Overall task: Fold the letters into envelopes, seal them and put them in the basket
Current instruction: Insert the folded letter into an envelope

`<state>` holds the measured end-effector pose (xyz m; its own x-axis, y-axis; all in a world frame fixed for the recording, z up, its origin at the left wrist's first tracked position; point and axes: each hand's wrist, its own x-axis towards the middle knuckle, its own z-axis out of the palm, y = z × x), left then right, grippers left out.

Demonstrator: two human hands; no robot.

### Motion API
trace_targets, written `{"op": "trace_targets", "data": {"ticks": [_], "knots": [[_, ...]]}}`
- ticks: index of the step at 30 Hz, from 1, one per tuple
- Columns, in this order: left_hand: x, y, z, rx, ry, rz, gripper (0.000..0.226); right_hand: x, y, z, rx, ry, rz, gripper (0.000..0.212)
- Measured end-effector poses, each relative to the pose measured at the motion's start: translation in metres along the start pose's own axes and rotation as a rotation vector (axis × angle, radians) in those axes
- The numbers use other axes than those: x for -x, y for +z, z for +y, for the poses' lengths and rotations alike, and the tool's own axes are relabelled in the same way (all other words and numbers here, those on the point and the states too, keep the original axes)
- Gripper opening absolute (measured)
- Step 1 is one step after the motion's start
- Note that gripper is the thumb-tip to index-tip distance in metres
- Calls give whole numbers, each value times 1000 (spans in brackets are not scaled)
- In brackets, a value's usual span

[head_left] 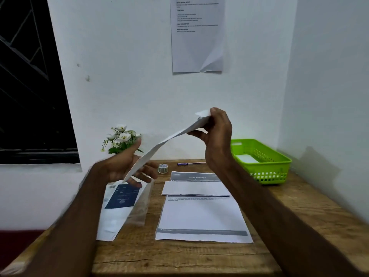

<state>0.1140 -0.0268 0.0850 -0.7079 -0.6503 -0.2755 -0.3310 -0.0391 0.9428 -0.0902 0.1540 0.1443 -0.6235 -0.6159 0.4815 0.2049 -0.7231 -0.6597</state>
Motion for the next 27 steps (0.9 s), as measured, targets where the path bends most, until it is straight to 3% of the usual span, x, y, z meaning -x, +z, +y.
{"op": "trace_targets", "data": {"ticks": [3,5,8,10,12,15,20,27], "knots": [[-3,-5,-1,119,57,-87,106,-13,-17,19,18,9,73,15],[-5,0,-4,88,106,-55,94,-18,-24,27,18,49,100,14],[-14,1,-13,136,203,81,94,-20,-31,36,42,147,113,11],[-20,-4,-15,263,236,193,67,-22,-36,45,159,230,112,5],[-23,-7,-15,334,266,327,49,-23,-46,53,332,381,70,13],[-19,-8,-15,332,302,515,30,-19,-57,57,538,617,-119,20],[-25,-7,-21,117,365,814,28,-15,-62,63,598,751,-238,10],[-34,-24,-33,-359,262,961,29,-19,-72,60,745,833,-333,11]]}}
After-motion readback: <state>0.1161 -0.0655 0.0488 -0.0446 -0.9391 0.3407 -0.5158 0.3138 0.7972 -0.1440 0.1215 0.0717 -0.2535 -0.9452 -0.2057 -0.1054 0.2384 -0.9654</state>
